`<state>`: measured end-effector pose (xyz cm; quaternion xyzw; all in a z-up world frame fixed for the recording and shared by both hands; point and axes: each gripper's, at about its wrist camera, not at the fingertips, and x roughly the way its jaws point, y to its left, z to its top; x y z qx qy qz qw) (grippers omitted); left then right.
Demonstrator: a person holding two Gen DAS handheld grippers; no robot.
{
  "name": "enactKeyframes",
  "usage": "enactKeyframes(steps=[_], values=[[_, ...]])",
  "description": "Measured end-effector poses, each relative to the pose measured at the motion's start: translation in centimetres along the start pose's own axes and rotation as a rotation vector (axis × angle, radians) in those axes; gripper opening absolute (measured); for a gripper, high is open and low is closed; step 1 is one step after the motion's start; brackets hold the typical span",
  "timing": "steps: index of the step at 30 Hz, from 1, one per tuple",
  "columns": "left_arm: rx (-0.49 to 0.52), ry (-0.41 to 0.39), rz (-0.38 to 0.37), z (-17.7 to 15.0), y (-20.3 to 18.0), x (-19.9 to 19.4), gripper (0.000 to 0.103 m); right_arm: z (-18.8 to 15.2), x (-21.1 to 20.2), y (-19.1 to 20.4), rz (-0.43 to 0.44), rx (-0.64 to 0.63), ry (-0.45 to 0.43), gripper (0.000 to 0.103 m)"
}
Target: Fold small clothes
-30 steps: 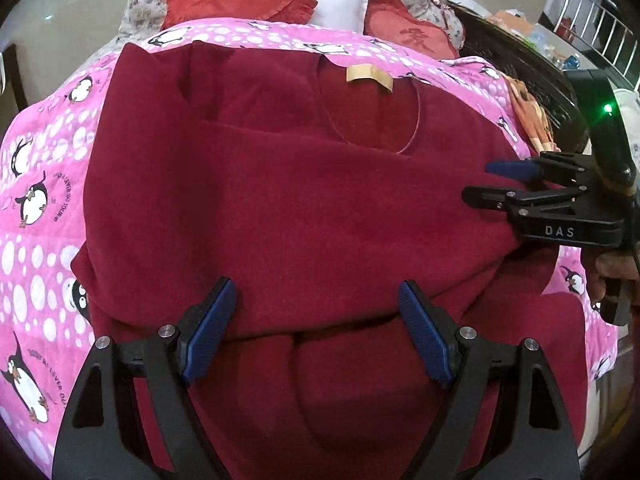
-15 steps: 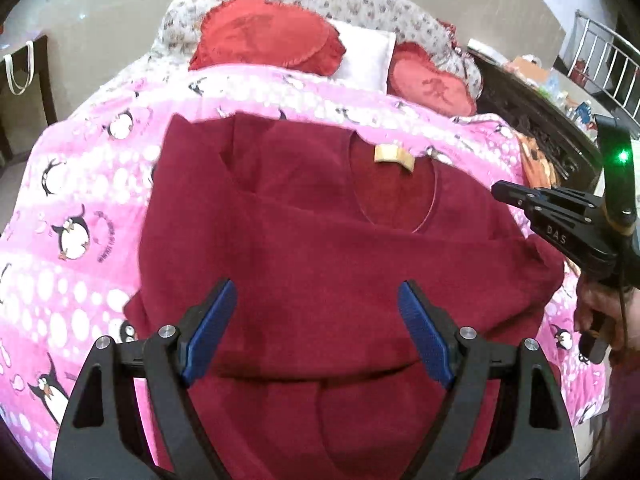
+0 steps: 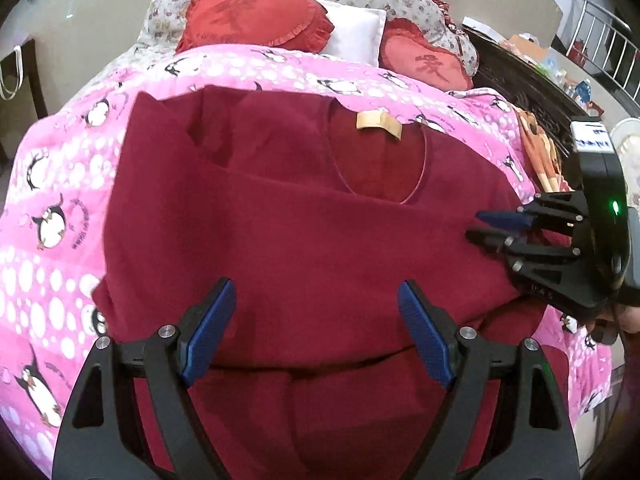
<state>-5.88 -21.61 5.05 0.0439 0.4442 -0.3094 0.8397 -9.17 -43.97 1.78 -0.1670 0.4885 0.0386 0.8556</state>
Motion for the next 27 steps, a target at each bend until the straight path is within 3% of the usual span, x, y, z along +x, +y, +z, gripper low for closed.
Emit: enactKeyframes(steps=[1, 3, 6, 8, 10, 12, 14, 15, 16, 21, 24, 27], values=[[-0.006, -0.008, 0.000, 0.2, 0.2, -0.3, 0.083, 0.1, -0.4, 0.5, -0.031, -0.035, -0.011, 0.004], [-0.019, -0.029, -0.002, 0.5, 0.5, -0.7, 0.083, 0.4, -1.9, 0.6, -0.090, -0.064, -0.074, 0.004], [-0.043, -0.036, -0.004, 0.9, 0.4, -0.3, 0.083, 0.8, -3.1, -1.3, -0.108, 0.062, -0.161, 0.004], [-0.047, 0.003, -0.012, 0.9, 0.0, 0.8, 0.083, 0.8, -1.7, -1.9, -0.088, 0.115, -0.145, 0.004], [-0.043, 0.039, -0.007, 0.6, -0.3, 1.9, 0.083, 0.4, 0.2, -2.0, -0.068, 0.141, -0.067, 0.004], [-0.034, 0.066, -0.005, 0.2, -0.6, 2.7, 0.083, -0.6, -0.7, -2.0, -0.051, 0.174, -0.075, 0.006], [-0.032, 0.070, 0.002, -0.1, -0.6, 3.1, 0.083, -2.5, -3.0, -2.9, -0.058, 0.268, -0.139, 0.013], [-0.029, 0.072, 0.006, -0.2, -0.7, 3.2, 0.083, -4.3, -4.0, -3.8, -0.063, 0.352, -0.166, 0.025], [-0.025, 0.073, 0.009, -0.2, -0.8, 3.3, 0.083, -5.6, -4.4, -4.4, -0.069, 0.407, -0.163, 0.027], [-0.026, 0.074, -0.002, -0.3, -0.9, 2.4, 0.083, -13.2, -5.9, -7.2, 0.041, 0.623, -0.171, 0.027], [-0.037, 0.064, -0.016, -0.2, -1.0, 1.6, 0.083, -14.9, -7.1, -7.4, -0.019, 0.642, -0.112, 0.027], [-0.041, 0.056, -0.034, -0.3, -1.4, 1.0, 0.083, -16.8, -8.6, -9.7, -0.014, 0.755, -0.122, 0.030]])
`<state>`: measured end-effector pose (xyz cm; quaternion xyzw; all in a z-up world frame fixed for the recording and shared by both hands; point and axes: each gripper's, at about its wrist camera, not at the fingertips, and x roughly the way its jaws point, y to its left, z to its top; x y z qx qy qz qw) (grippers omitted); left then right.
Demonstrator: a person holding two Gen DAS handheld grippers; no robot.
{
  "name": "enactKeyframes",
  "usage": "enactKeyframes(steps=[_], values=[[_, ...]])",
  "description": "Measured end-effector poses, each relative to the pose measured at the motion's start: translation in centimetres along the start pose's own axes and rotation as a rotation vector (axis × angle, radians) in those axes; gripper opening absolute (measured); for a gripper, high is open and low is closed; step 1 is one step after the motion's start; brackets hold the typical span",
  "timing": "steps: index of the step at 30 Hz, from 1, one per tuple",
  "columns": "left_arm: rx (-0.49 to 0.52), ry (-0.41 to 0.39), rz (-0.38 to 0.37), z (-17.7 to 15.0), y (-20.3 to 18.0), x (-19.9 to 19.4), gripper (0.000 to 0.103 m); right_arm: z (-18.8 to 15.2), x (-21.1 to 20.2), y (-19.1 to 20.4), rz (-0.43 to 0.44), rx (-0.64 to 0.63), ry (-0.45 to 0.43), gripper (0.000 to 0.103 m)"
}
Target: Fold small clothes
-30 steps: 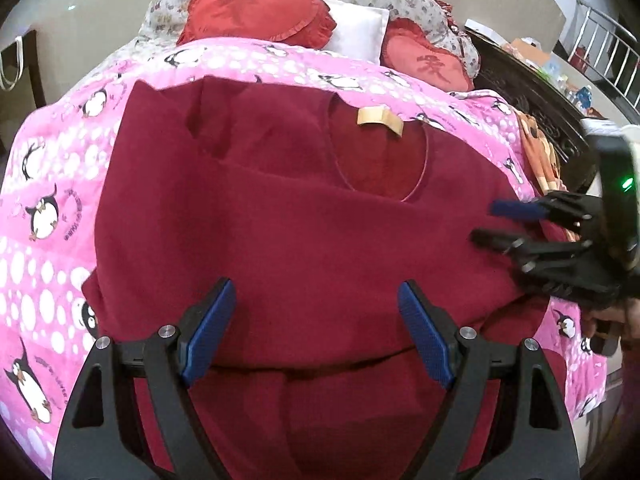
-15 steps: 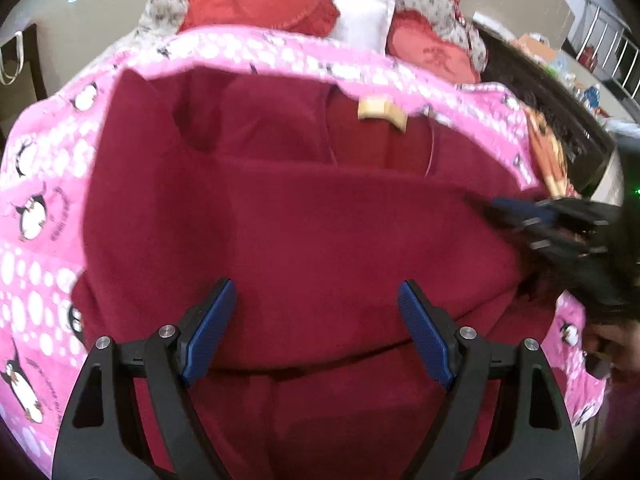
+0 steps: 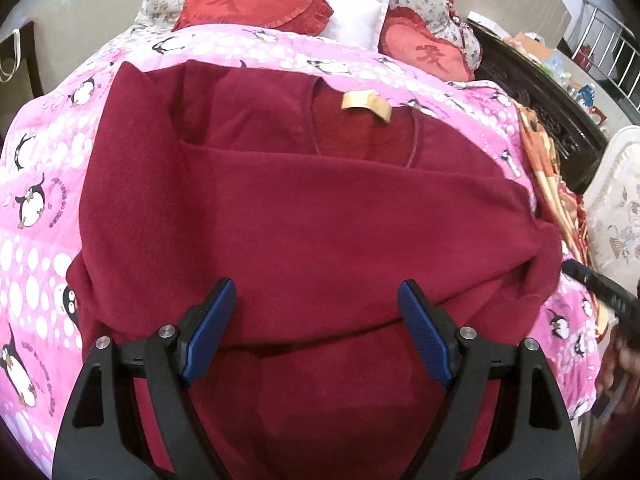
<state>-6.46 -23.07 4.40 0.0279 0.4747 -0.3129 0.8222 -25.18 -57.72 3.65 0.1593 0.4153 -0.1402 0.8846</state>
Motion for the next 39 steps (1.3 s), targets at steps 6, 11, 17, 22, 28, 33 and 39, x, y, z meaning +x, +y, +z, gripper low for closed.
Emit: enactKeyframes(steps=[6, 11, 17, 22, 28, 33, 39], values=[[0.048, -0.002, -0.019, -0.5, -1.7, -0.6, 0.083, 2.9, -0.9, -4.0, -0.039, 0.228, -0.052, 0.057], [0.063, 0.006, -0.022, -0.7, -2.6, -0.7, 0.083, 6.7, 3.6, -5.2, -0.057, 0.282, -0.011, 0.070], [0.043, -0.009, -0.011, -0.7, -1.9, -1.5, 0.083, 6.3, 3.9, -8.4, -0.049, 0.344, -0.031, 0.009], [-0.012, 0.007, -0.031, -0.5, -1.2, -0.8, 0.083, 0.8, -4.1, -12.6, -0.186, 0.400, -0.129, 0.008], [0.008, 0.010, -0.048, -1.0, -2.7, -0.8, 0.083, -1.3, -6.6, -15.7, -0.185, 0.516, -0.099, 0.013], [0.052, 0.005, -0.044, -1.1, -3.6, -1.3, 0.083, 2.7, -2.3, -12.5, 0.081, 0.549, -0.072, 0.064], [0.071, -0.011, -0.018, -1.2, -2.9, -1.9, 0.083, 6.8, 6.2, -15.1, -0.049, 0.712, 0.111, 0.064]])
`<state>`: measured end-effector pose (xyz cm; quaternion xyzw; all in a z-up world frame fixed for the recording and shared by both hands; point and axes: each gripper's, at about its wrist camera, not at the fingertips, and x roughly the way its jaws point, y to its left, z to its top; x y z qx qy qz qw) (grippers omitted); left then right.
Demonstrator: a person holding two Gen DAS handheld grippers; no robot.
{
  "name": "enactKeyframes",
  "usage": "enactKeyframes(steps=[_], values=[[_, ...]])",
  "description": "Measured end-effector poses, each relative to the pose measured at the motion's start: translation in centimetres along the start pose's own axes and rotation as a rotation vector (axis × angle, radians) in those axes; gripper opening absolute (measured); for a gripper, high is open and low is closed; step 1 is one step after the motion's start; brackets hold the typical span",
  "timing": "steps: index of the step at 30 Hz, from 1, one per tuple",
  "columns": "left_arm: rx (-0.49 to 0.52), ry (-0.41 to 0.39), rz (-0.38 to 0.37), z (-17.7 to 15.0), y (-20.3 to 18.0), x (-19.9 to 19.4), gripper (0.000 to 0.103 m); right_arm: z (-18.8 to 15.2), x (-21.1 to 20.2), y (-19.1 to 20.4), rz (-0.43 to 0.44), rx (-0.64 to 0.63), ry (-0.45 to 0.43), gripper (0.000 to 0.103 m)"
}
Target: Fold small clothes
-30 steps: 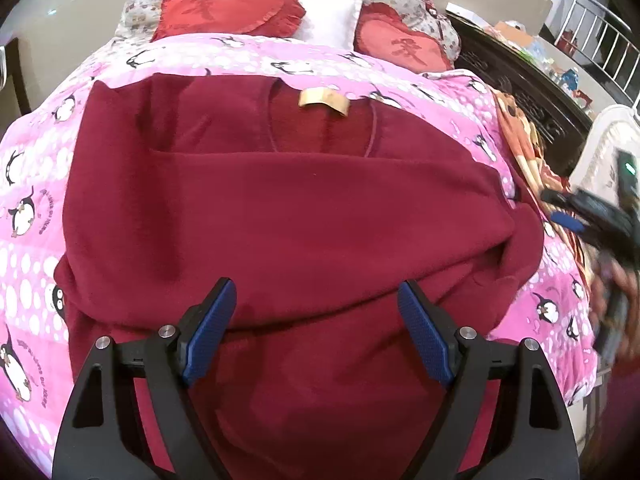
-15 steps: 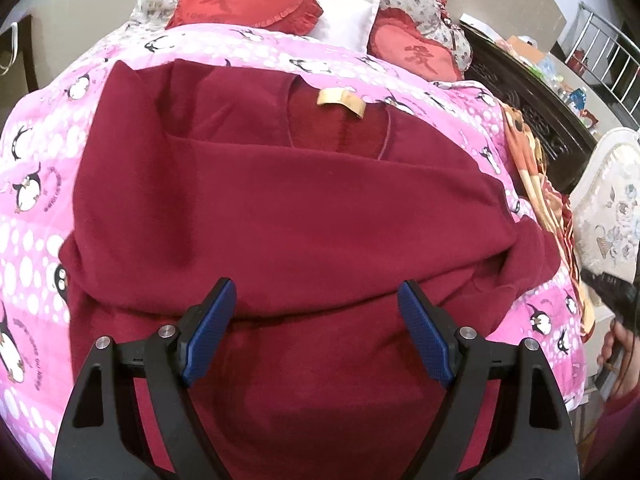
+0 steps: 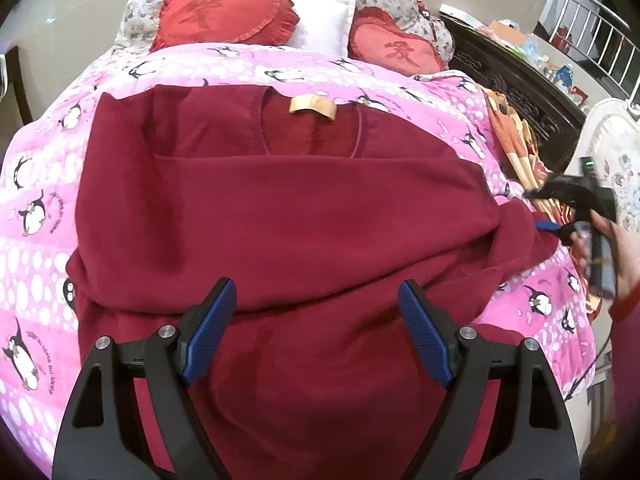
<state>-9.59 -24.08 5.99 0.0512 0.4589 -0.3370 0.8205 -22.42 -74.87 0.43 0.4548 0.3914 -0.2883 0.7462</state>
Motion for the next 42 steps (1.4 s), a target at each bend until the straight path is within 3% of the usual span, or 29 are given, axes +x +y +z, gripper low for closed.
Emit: enactKeyframes(steps=[2, 4, 6, 9, 10, 11, 13, 18, 20, 24, 28, 32, 34, 37, 39, 42], values=[[-0.018, 0.009, -0.001, 0.0, 0.4, 0.3, 0.083, 0.9, 2.6, -0.5, -0.080, 0.049, 0.082, 0.064], [-0.041, 0.026, -0.001, 0.0, 0.9, 0.9, 0.083, 1.4, 3.6, -1.0, -0.061, 0.106, 0.080, 0.069], [-0.052, 0.037, -0.004, -0.1, 1.0, 1.2, 0.083, 1.7, 3.8, -0.7, -0.061, 0.087, 0.072, 0.068], [-0.060, 0.023, -0.020, -0.2, 1.1, 0.6, 0.083, 1.2, 3.5, -0.2, -0.110, -0.036, 0.058, 0.022], [-0.058, 0.015, -0.019, -0.1, 1.1, 0.3, 0.083, 1.2, 3.2, -0.6, -0.079, -0.040, 0.053, 0.009], [-0.058, 0.010, -0.019, -0.1, 1.2, 0.2, 0.083, 1.1, 2.7, -1.7, -0.003, -0.012, 0.061, 0.007], [-0.063, -0.003, -0.019, 0.0, 1.6, -0.4, 0.083, 0.7, 0.9, -3.6, 0.072, 0.021, 0.035, 0.006], [-0.089, -0.038, -0.006, 0.4, 3.1, -1.9, 0.083, -0.7, -7.2, -3.3, 0.255, -0.027, -0.124, 0.006], [-0.112, -0.059, -0.001, 0.6, 4.0, -2.8, 0.083, -1.2, -10.8, -1.4, 0.351, -0.079, -0.177, 0.006], [-0.175, -0.118, 0.004, 0.9, 6.1, -4.9, 0.083, -3.1, -16.3, 7.2, 0.558, -0.298, -0.201, 0.006], [-0.234, -0.182, 0.018, 1.4, 8.4, -7.2, 0.083, -7.7, -17.6, 18.9, 0.751, -0.587, -0.107, 0.006], [-0.282, -0.229, 0.029, 1.7, 10.3, -8.6, 0.083, -14.4, -13.1, 29.2, 0.876, -0.777, 0.072, 0.006], [-0.301, -0.233, 0.035, 1.8, 11.3, -8.7, 0.083, -18.1, -9.3, 32.7, 0.851, -0.837, 0.186, 0.006], [-0.322, -0.218, 0.039, 1.7, 12.5, -8.2, 0.083, -21.2, -4.9, 34.8, 0.702, -0.878, 0.309, 0.006], [-0.326, -0.212, 0.039, 1.7, 13.1, -7.6, 0.083, -21.1, -4.4, 33.2, 0.679, -0.874, 0.299, 0.008], [-0.294, -0.197, 0.042, 2.4, 12.9, -6.0, 0.083, -19.3, -4.8, 29.1, 0.600, -0.840, 0.258, 0.020]])
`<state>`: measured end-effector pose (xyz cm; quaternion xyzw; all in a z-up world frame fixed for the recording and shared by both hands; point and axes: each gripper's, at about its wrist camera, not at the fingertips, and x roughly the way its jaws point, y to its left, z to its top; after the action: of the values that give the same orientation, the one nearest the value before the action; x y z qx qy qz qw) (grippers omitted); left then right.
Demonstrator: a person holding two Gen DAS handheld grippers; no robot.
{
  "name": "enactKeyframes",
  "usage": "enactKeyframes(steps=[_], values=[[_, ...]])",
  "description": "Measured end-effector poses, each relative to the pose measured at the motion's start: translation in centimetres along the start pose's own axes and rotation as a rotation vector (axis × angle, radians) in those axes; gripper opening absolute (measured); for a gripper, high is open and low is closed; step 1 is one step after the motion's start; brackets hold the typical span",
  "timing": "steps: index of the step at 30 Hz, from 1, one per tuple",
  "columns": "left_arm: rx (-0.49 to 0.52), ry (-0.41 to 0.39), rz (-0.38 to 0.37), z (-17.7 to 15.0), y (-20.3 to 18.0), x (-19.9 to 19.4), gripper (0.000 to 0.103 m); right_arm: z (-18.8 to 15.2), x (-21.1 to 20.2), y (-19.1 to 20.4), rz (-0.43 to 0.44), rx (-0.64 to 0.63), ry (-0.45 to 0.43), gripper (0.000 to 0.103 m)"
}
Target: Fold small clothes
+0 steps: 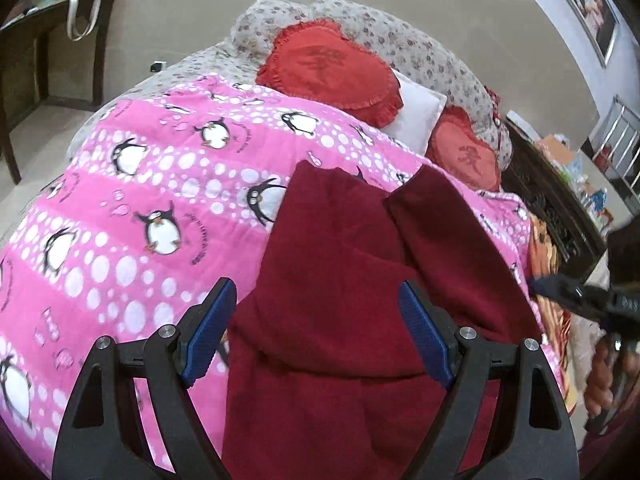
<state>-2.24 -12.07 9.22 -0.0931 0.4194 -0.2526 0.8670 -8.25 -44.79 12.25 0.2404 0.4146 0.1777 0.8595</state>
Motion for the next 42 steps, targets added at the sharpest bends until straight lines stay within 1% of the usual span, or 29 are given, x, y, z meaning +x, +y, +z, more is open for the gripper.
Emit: enactKeyframes(steps=[1, 3, 4, 6, 9, 11, 13, 16, 19, 21, 22, 23, 24, 25, 26, 27, 28, 29, 30, 31, 32, 33, 34, 36, 38, 39, 40, 41, 42], values=[[0.009, 0.004, -0.004, 0.1, -0.4, 0.5, 0.083, -0.9, -1.1, -1.0, -0.025, 0.018, -0.007, 0.027], [0.028, 0.011, -0.025, 0.4, -1.5, 1.9, 0.083, -2.1, -2.9, -3.8, -0.071, 0.055, -0.020, 0.033], [0.045, 0.013, -0.039, 0.7, -2.4, 2.7, 0.083, -3.2, -3.8, -4.9, -0.093, 0.072, -0.022, 0.033], [0.095, -0.001, -0.049, 1.9, -4.3, 4.4, 0.083, -5.2, -5.0, -6.6, -0.103, 0.109, -0.030, 0.033], [0.131, -0.040, -0.049, 4.4, -6.1, 7.0, 0.083, -6.2, -5.7, -7.7, -0.094, 0.136, -0.037, 0.033], [0.141, -0.036, -0.085, 6.0, -6.5, 8.7, 0.083, -7.3, -6.5, -8.2, -0.068, 0.159, -0.068, 0.033], [0.182, -0.002, -0.136, 7.4, -7.3, 10.7, 0.083, -8.2, -6.6, -8.8, -0.020, 0.188, -0.093, 0.037], [0.267, 0.081, -0.193, 8.3, -8.7, 13.4, 0.083, -8.7, -6.5, -9.4, -0.019, 0.212, -0.089, 0.038], [0.300, 0.143, -0.223, 8.3, -9.8, 15.4, 0.083, -9.2, -6.6, -10.2, -0.023, 0.228, -0.079, 0.038], [0.297, 0.171, -0.238, 8.3, -10.4, 16.4, 0.083, -9.6, -7.0, -10.8, -0.020, 0.250, -0.086, 0.038], [0.300, 0.166, -0.229, 8.2, -10.7, 16.6, 0.083, -9.7, -7.0, -11.2, -0.017, 0.265, -0.093, 0.038], [0.303, 0.161, -0.226, 8.2, -10.9, 16.6, 0.076, -9.9, -7.2, -11.5, -0.016, 0.279, -0.099, 0.038], [0.305, 0.162, -0.223, 8.2, -11.0, 16.6, 0.053, -10.0, -7.3, -11.8, -0.017, 0.290, -0.106, 0.038], [0.305, 0.187, -0.204, 8.3, -11.2, 16.8, 0.038, -10.2, -7.6, -12.0, -0.019, 0.296, -0.112, 0.038], [0.305, 0.207, -0.183, 8.5, -11.3, 17.1, 0.012, -10.3, -7.8, -12.0, -0.025, 0.297, -0.116, 0.038], [0.299, 0.223, -0.169, 8.5, -11.3, 17.0, 0.010, -10.3, -8.0, -12.0, -0.035, 0.295, -0.119, 0.038], [0.277, 0.226, -0.174, 8.6, -11.1, 16.2, 0.010, -10.4, -8.3, -11.9, -0.049, 0.289, -0.124, 0.038], [0.265, 0.224, -0.177, 8.7, -10.9, 15.5, 0.007, -10.5, -8.4, -11.9, -0.059, 0.284, -0.128, 0.038], [0.240, 0.204, -0.186, 8.8, -10.4, 13.5, 0.005, -10.5, -8.6, -11.9, -0.068, 0.281, -0.133, 0.038], [0.214, 0.162, -0.216, 9.0, -9.6, 11.4, 0.004, -10.6, -8.9, -11.8, -0.075, 0.280, -0.140, 0.038], [0.195, 0.120, -0.235, 9.2, -8.8, 9.4, 0.004, -10.6, -9.0, -11.8, -0.081, 0.278, -0.144, 0.038], [0.176, 0.092, -0.232, 9.4, -8.0, 8.0, 0.004, -10.8, -9.2, -11.7, -0.087, 0.271, -0.151, 0.039], [0.134, 0.069, -0.221, 9.6, -6.6, 6.3, 0.004, -10.8, -9.3, -11.7, -0.087, 0.269, -0.156, 0.041], [0.081, 0.062, -0.221, 9.7, -4.5, 4.4, 0.004, -11.0, -9.2, -12.0, -0.091, 0.278, -0.156, 0.042], [0.121, 0.055, -0.248, 9.3, -3.8, 3.6, 0.004, -11.1, -8.8, -12.3, -0.100, 0.290, -0.149, 0.042], [0.134, 0.047, -0.238, 9.1, -3.9, 3.5, 0.005, -11.1, -8.7, -12.3, -0.098, 0.294, -0.147, 0.042], [0.138, 0.048, -0.213, 8.9, -4.1, 3.8, 0.008, -11.1, -8.5, -12.2, -0.089, 0.298, -0.149, 0.042], [0.145, 0.056, -0.201, 8.9, -4.3, 4.2, 0.030, -11.1, -8.4, -12.0, -0.081, 0.300, -0.153, 0.042], [0.157, 0.071, -0.197, 8.7, -5.0, 5.0, 0.068, -11.1, -8.3, -11.7, -0.071, 0.299, -0.159, 0.042]])
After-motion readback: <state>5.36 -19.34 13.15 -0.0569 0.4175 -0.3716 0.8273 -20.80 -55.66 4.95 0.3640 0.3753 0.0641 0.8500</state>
